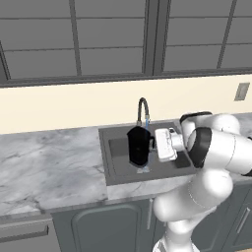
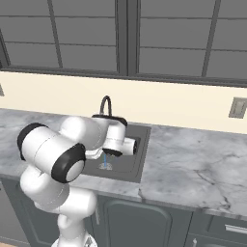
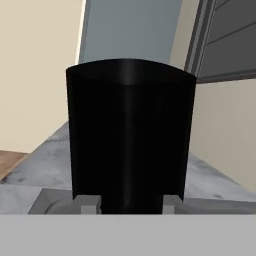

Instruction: Turn on the sink faucet and place the jug under the water for a few seconds to fill it up.

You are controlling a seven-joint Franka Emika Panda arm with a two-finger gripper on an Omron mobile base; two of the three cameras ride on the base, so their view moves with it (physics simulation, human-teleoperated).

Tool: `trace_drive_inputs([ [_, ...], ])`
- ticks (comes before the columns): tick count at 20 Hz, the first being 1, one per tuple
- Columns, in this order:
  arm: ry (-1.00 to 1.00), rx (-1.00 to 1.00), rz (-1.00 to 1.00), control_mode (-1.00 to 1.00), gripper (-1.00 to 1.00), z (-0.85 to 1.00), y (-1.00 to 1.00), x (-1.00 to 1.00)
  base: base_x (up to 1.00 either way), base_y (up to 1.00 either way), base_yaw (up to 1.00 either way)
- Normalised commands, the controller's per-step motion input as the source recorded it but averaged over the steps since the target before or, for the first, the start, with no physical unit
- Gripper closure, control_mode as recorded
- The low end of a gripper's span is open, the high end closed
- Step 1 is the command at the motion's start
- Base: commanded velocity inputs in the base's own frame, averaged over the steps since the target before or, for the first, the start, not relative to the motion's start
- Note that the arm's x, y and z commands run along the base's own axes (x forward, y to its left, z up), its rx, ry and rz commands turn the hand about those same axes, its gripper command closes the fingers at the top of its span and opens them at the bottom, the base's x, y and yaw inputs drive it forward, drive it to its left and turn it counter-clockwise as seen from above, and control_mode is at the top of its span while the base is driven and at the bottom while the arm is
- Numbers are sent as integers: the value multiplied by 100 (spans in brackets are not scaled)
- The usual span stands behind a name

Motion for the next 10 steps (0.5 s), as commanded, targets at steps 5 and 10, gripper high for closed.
trace_drive_inputs([
  [5, 0, 2, 0, -100, 100, -21, -40, 27, 0, 0, 0],
  [10, 0, 0, 0, -100, 100, -25, -28, 22, 0, 0, 0],
])
